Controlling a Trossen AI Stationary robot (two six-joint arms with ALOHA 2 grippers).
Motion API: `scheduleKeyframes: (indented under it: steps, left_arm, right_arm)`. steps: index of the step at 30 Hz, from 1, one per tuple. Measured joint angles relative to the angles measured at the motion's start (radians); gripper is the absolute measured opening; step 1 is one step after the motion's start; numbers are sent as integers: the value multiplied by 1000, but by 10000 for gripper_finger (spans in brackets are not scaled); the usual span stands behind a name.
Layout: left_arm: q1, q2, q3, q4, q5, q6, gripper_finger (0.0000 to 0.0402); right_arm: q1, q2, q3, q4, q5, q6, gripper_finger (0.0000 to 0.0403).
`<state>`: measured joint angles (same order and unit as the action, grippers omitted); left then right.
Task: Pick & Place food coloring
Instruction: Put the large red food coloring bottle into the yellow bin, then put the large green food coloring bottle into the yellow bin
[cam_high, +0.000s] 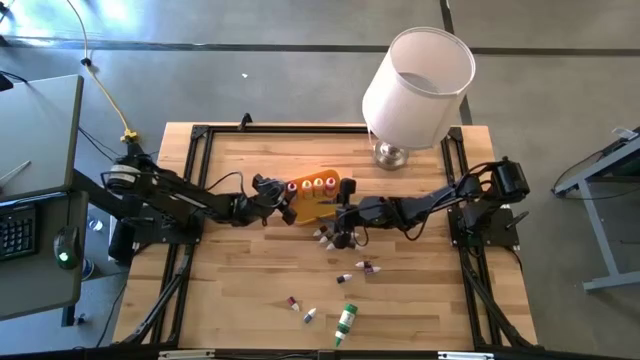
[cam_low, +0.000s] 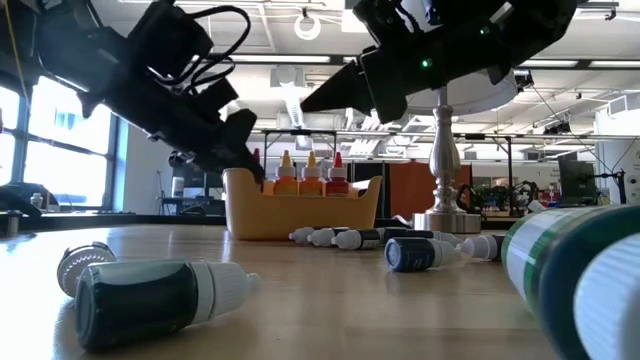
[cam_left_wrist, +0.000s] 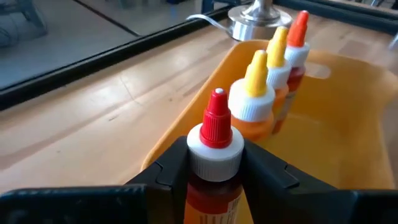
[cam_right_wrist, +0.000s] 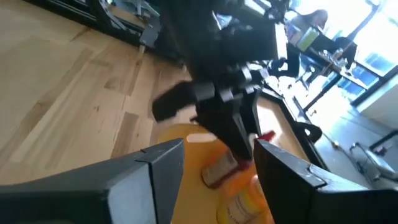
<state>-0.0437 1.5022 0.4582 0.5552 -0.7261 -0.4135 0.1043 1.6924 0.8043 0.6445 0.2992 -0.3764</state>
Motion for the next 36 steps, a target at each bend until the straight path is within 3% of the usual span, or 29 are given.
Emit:
scheduleKeyframes:
  steps: [17,26,36]
  left_arm:
    - [-2,38,0,56,-25,79,136]
    - [-2,37,0,57,-32,94,194]
    - [-2,-65,1,12,9,99,209]
  right_arm:
    - [-6,0,0,40,-39,-10,188]
    - [-6,0,0,39,-130,-7,188]
    - [-6,0,0,28,-161,-6,188]
